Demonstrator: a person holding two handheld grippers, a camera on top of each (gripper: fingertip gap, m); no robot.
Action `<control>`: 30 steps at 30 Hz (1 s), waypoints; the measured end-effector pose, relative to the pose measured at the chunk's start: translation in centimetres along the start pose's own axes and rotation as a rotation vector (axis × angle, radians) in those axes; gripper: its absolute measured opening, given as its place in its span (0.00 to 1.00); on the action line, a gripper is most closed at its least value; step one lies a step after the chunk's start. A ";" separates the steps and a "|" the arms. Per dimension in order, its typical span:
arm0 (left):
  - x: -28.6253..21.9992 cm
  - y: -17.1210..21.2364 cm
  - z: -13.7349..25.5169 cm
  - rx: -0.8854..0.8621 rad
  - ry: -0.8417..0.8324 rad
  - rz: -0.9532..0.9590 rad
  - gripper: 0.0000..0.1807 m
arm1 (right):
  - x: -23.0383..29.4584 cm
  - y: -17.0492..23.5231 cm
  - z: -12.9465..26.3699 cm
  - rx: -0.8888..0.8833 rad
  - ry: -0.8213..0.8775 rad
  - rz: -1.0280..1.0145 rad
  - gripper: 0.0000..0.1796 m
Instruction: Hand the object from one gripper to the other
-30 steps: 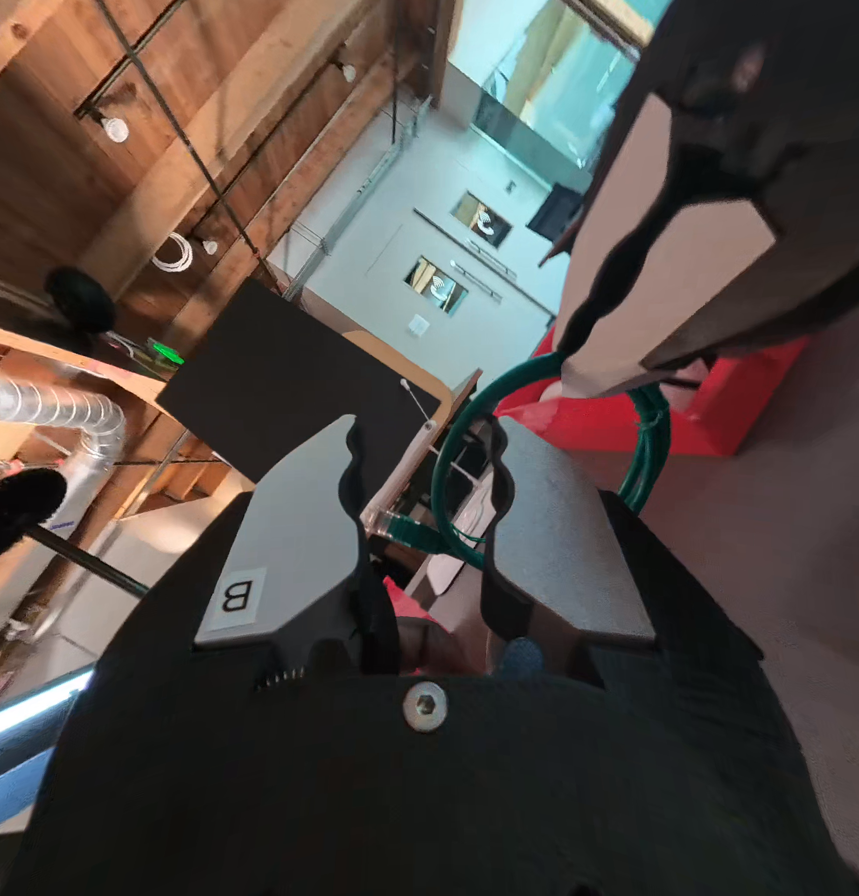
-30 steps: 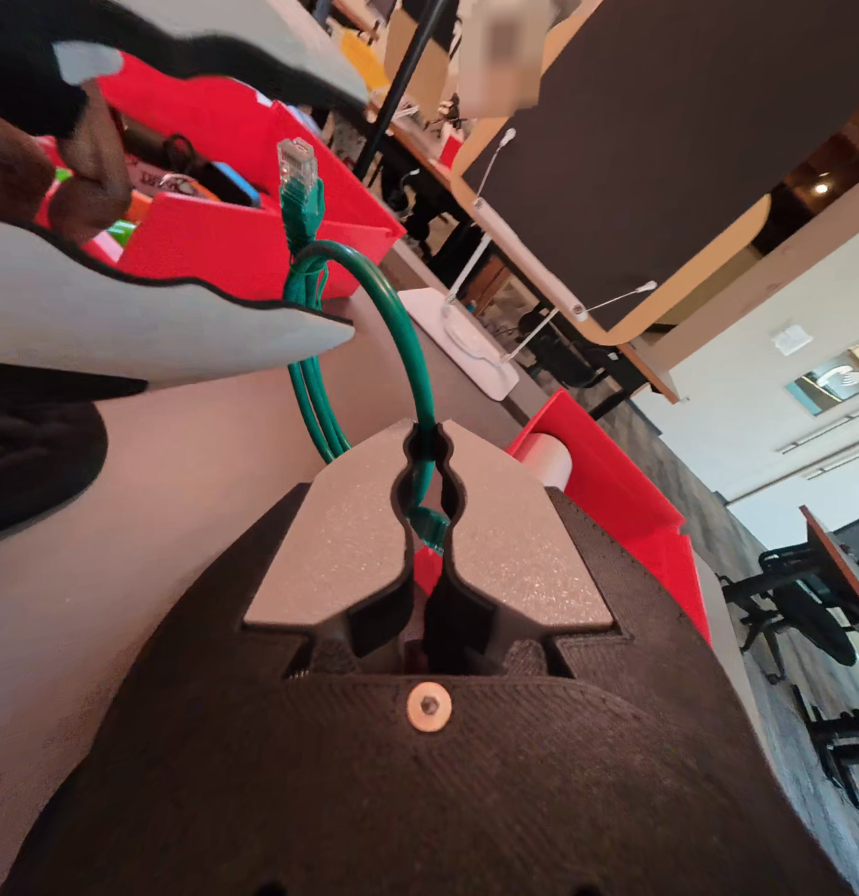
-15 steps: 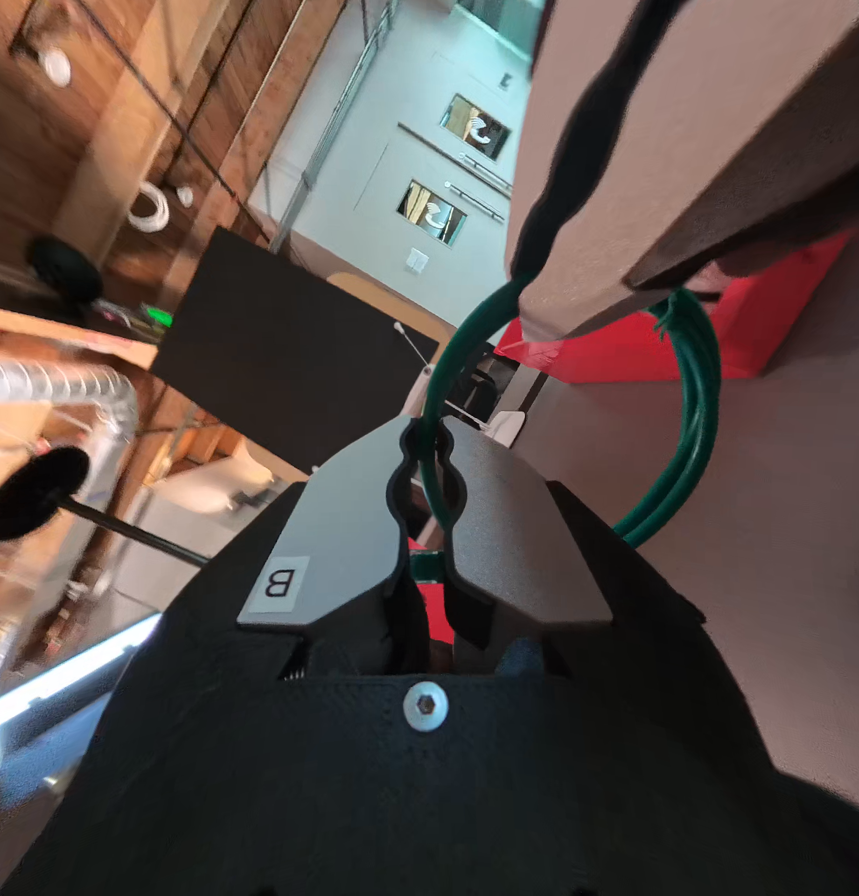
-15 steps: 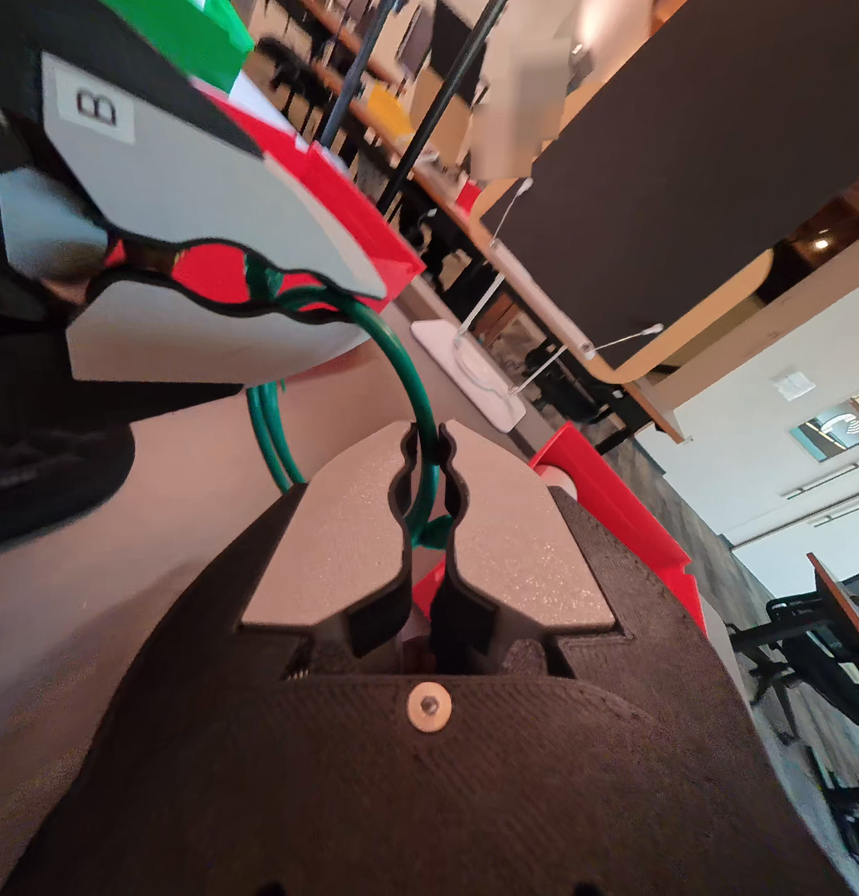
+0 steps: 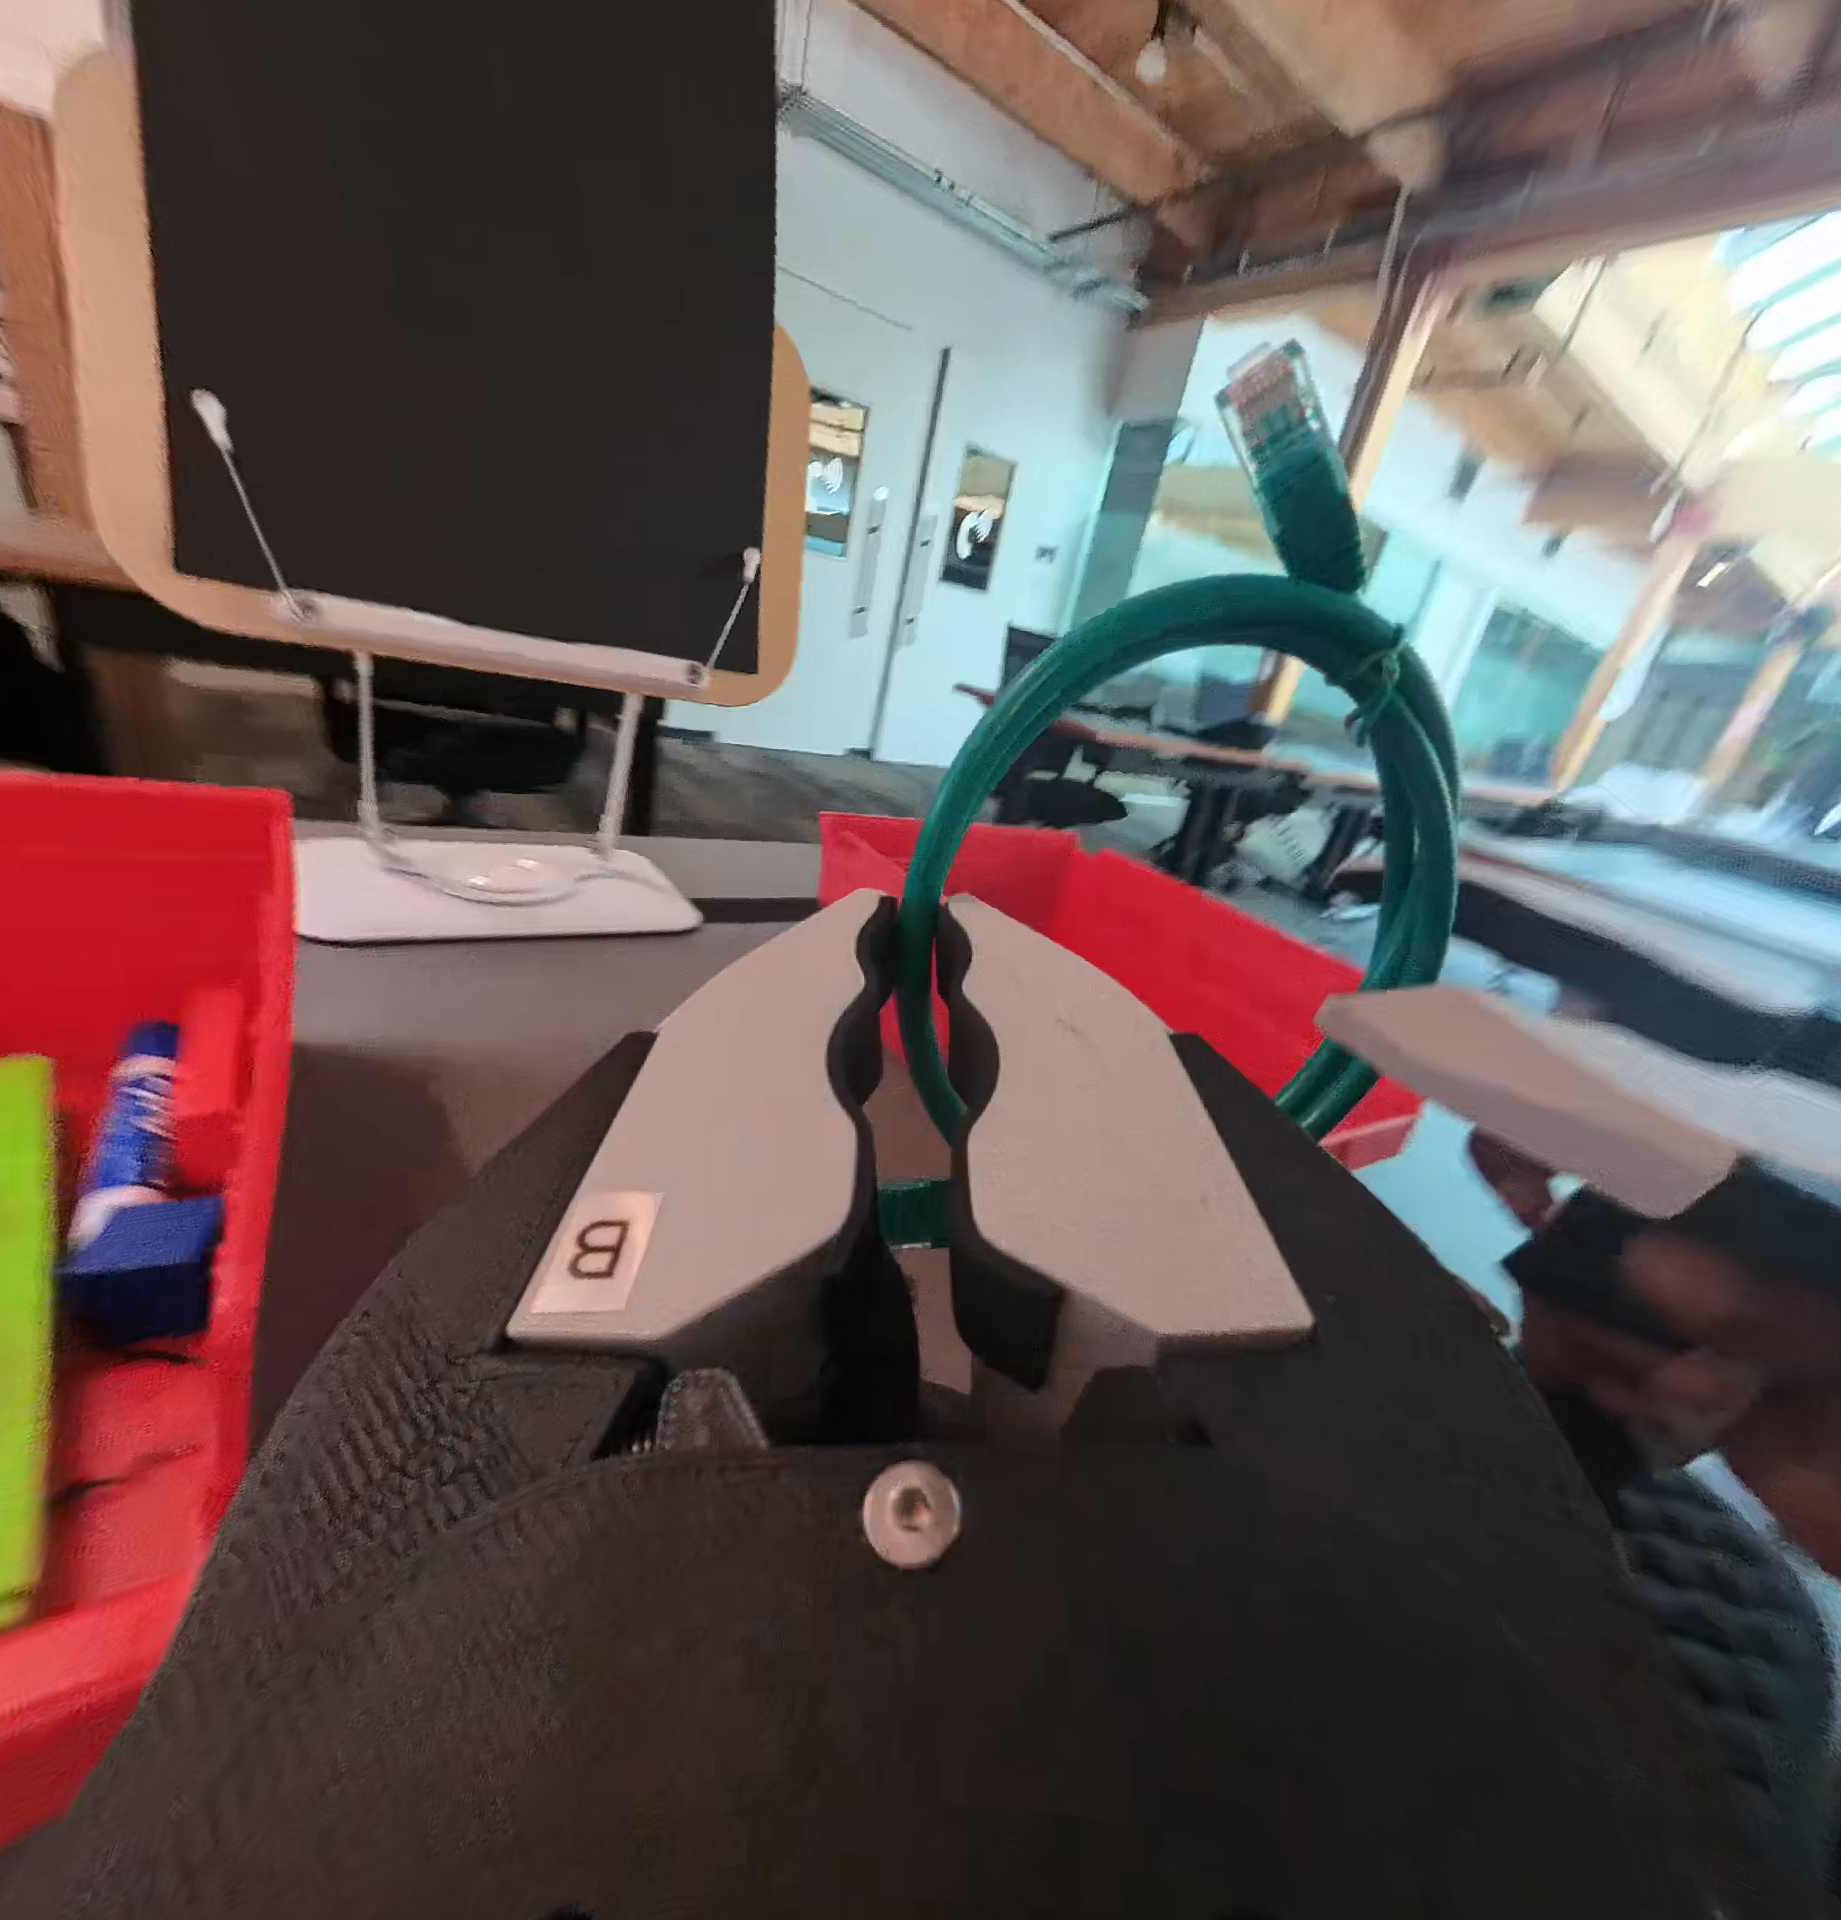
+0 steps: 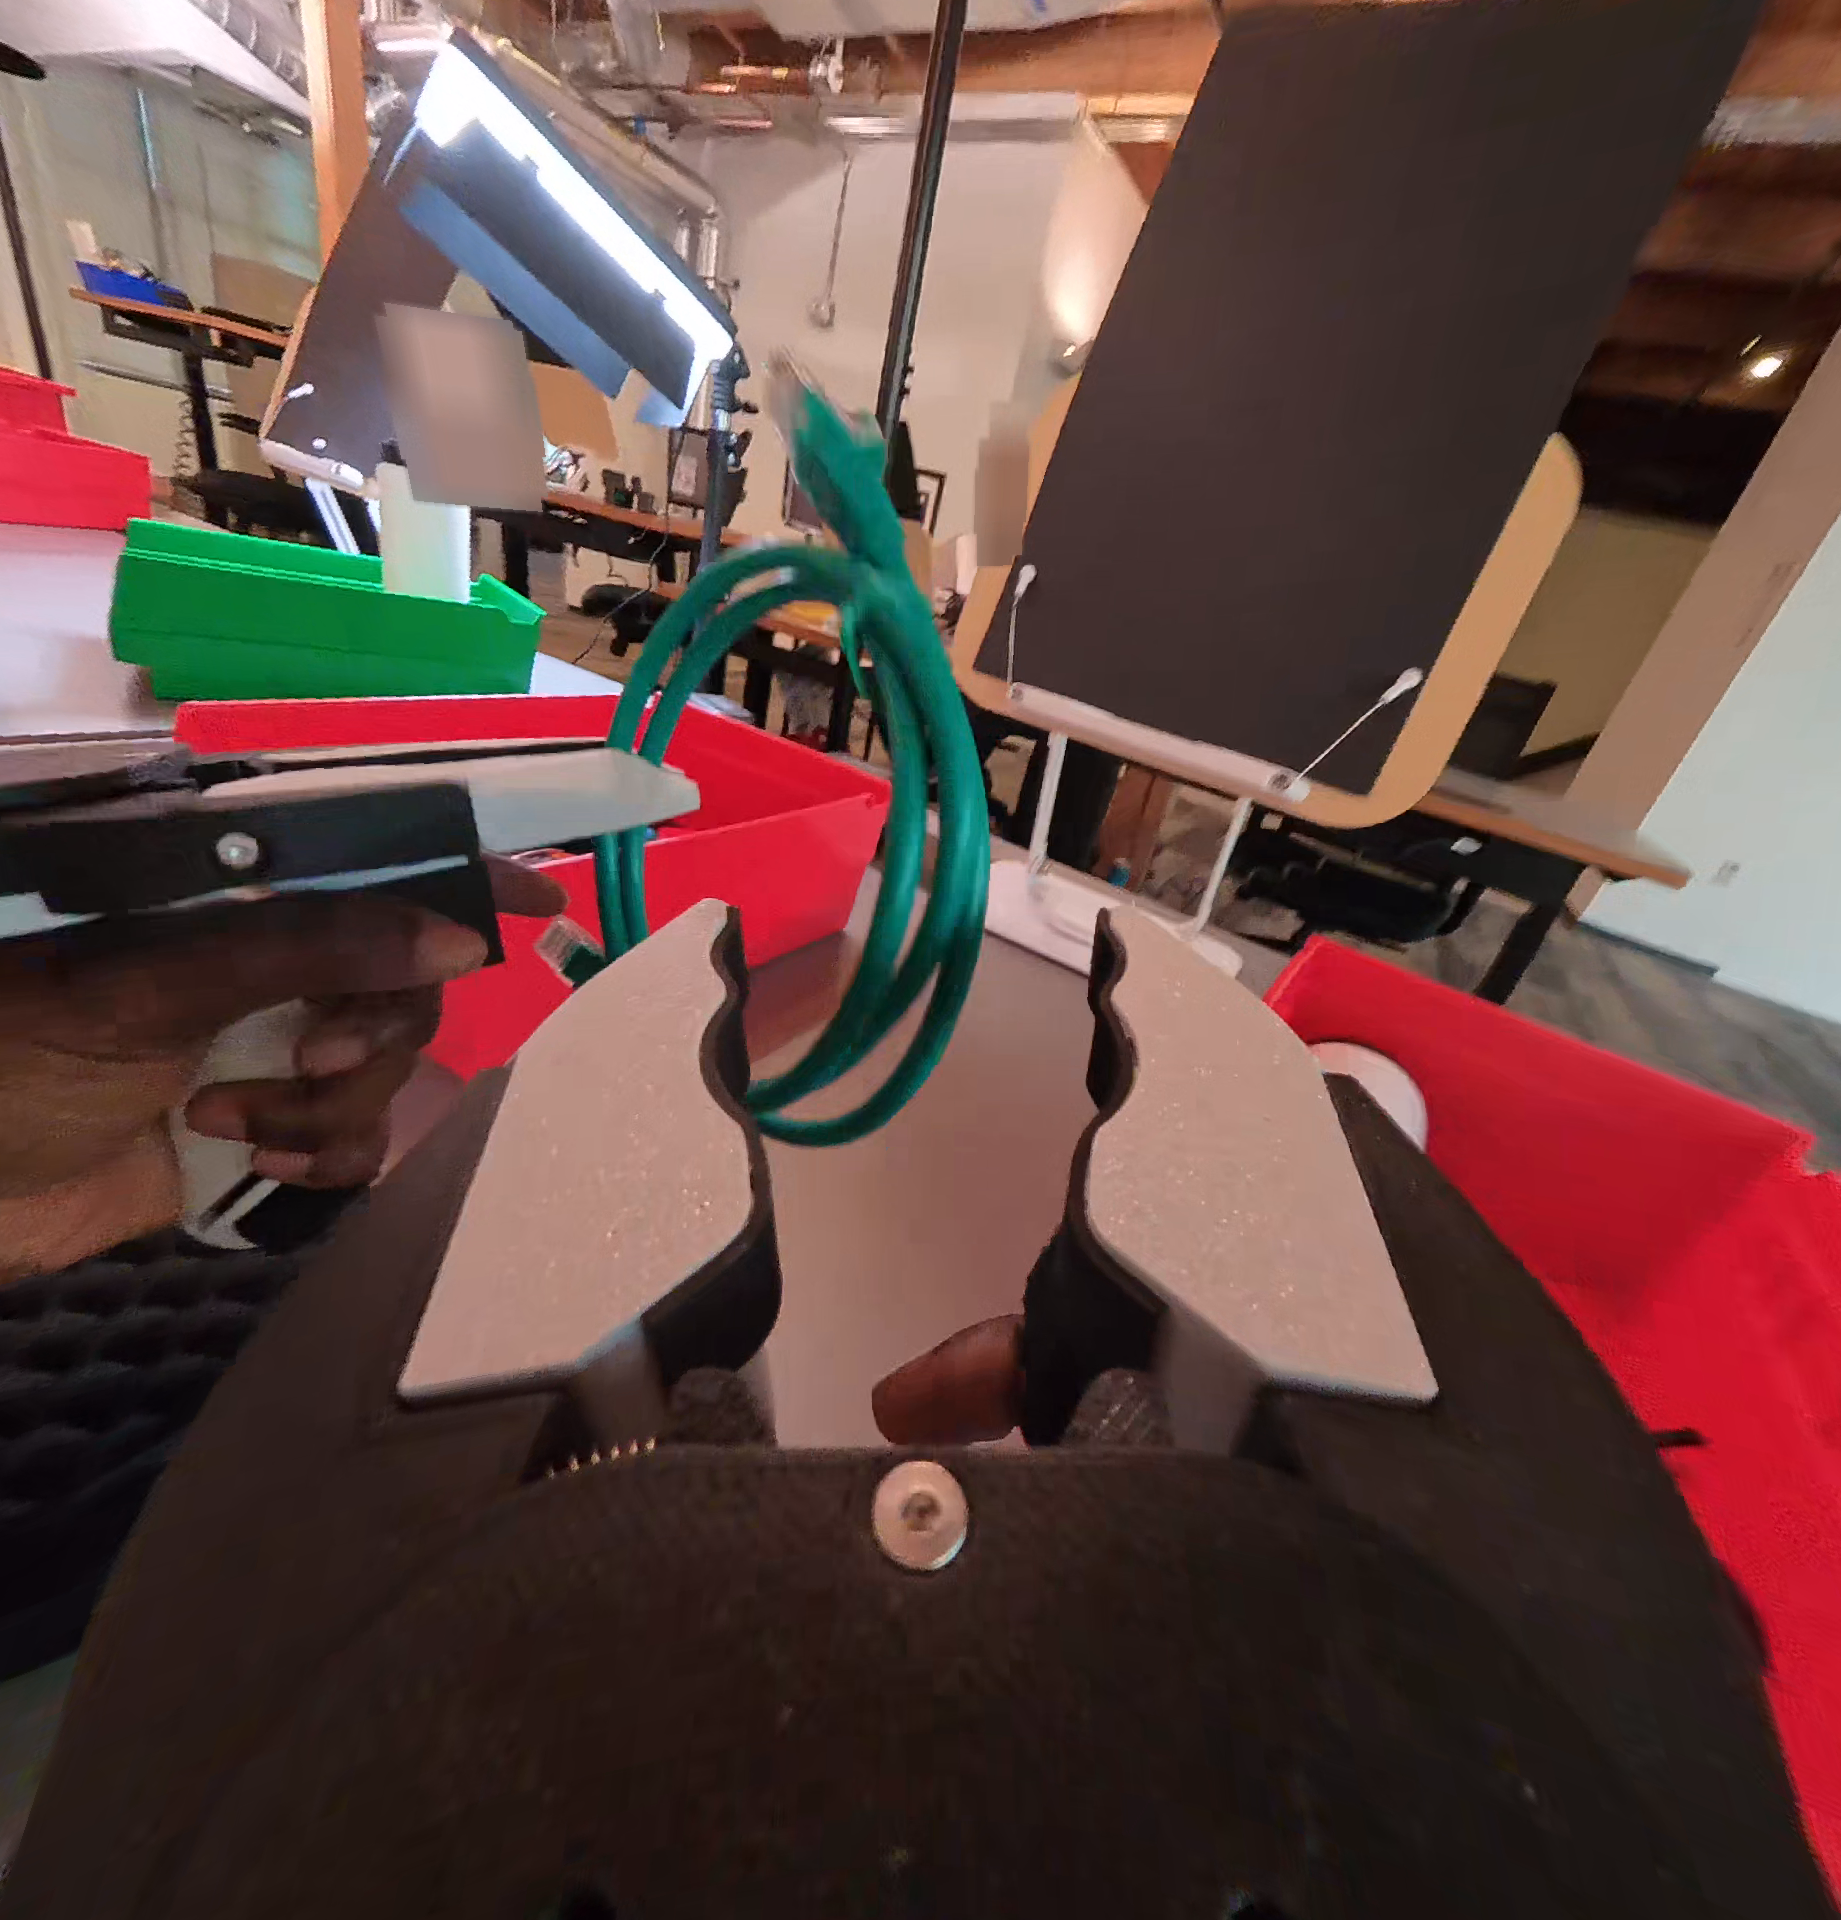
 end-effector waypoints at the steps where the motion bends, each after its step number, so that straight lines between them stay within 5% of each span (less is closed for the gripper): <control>1: 0.2 0.0 0.0 -0.013 0.004 0.061 0.04 | 0.1 0.2 -0.1 0.008 -0.006 -0.016 0.34; 14: -0.2 0.1 0.1 -0.047 0.043 0.193 0.04 | 0.1 -0.5 0.4 -0.028 0.004 0.056 0.12; 20: -0.6 -0.4 -0.1 -0.014 0.123 0.126 0.30 | -1.1 -0.7 0.8 0.015 0.031 0.093 0.08; 30: 1.7 -4.1 1.1 -0.055 0.047 -0.135 0.36 | -8.9 -3.0 2.6 0.044 0.316 0.235 0.08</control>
Point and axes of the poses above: each gripper's, where its closed fingertips meet, z back along the fingers, y out of its underside, x = y × z across the jaws, the point moved 6 cm from there along z, back along the fingers, and after that the axes turned 9 degrees about -x, right-handed, at the moved point
